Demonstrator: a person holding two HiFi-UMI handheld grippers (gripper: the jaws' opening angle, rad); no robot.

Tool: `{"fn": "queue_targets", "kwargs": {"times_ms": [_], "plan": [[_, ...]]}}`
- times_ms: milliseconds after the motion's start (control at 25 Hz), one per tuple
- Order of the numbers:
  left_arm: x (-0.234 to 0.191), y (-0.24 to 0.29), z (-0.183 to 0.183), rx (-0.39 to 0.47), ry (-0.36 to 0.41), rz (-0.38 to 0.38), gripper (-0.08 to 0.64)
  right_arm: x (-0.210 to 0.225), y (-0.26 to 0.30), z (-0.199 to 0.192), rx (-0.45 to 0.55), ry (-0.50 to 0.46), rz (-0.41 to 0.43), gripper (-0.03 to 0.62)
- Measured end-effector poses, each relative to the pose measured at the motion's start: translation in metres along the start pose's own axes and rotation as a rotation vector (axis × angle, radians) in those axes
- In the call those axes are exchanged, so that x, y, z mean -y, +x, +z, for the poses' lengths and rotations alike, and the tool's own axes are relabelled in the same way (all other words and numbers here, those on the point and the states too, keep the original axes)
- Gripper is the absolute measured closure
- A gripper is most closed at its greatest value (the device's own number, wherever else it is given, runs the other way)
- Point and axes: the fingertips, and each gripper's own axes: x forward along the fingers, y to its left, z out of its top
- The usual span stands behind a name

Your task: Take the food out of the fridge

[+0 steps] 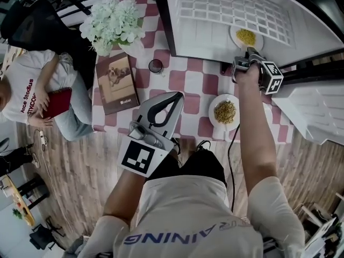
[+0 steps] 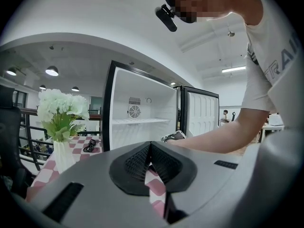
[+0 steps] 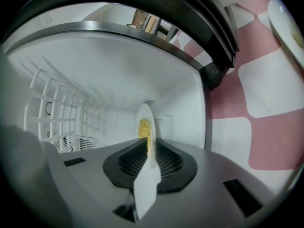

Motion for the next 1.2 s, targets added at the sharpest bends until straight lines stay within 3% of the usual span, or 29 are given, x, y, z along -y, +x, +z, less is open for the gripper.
{"fn": "queue_targets", "kwargs": {"times_ms": [40,240,840,1000,1200], "plan": [[0.001,0.000,0.000,0.001,0.002,0.002,0.552,0.001,0.000,0.000,0.000,-0.004,-0.005,0.548],[0.005,-0.004,-0.003,0.002,-0.004,0.007,0.552,-0.004,-0.014,0.001,-0.002,-0.026,0.045,0.560],[0.017,-0.008,-0.001,0.026,0.003,-0.018,0.552,0.035,-0.072,-0.002,-0.051,-0.033,0.053,0.560],[0.017,-0.012,-0.003,0.026,-0.025,-0.010,0.552,0.040,-0.071,-0.005,-0.071,-0.028,0.053,0.560],[0.016,-0.012,-0.009,-0.009,-0.013,-0.009,0.552,0.037,-0.061,-0.009,-0.090,0.006,0.088,0.517]]}}
